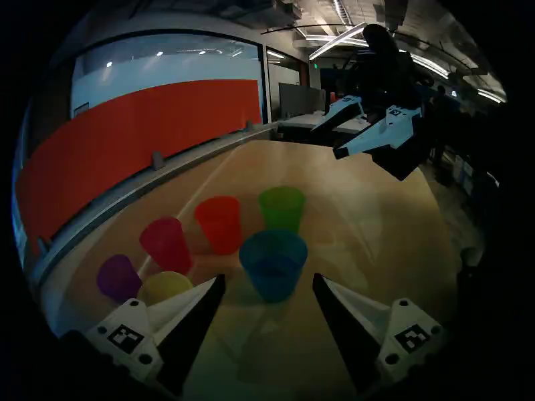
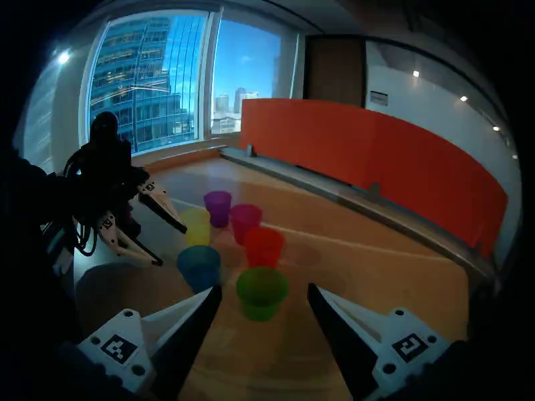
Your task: Pour water
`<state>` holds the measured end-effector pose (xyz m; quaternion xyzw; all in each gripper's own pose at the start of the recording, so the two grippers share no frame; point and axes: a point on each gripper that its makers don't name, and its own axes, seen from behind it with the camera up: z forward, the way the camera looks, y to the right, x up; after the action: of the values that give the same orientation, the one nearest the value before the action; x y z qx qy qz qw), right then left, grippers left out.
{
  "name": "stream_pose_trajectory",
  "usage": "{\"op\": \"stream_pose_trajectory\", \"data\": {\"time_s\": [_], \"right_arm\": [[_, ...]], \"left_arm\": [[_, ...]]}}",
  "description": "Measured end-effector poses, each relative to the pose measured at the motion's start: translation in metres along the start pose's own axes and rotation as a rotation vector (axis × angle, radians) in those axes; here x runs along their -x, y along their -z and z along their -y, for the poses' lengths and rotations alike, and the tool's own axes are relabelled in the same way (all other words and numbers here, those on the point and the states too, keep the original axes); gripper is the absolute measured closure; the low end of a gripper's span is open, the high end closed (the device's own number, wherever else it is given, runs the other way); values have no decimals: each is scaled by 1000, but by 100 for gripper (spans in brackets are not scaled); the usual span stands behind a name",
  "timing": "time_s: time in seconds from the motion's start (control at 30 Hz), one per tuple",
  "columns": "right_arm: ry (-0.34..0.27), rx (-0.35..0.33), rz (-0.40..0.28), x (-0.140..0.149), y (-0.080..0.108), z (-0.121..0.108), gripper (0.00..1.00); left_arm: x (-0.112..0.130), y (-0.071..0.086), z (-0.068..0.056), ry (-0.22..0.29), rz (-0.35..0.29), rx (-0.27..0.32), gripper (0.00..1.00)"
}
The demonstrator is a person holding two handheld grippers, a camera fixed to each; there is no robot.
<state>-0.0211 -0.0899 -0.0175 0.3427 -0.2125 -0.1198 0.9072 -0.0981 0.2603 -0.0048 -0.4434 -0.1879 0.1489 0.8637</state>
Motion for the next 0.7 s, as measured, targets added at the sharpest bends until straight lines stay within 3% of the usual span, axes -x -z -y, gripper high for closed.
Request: {"op": "stream_pose_trajectory", "data": {"time_s": [0.7], "right_arm": [[-7,7,9,6,1,-8,1]], "left_arm": [[2,-45,-4,10,19,32,3]]}}
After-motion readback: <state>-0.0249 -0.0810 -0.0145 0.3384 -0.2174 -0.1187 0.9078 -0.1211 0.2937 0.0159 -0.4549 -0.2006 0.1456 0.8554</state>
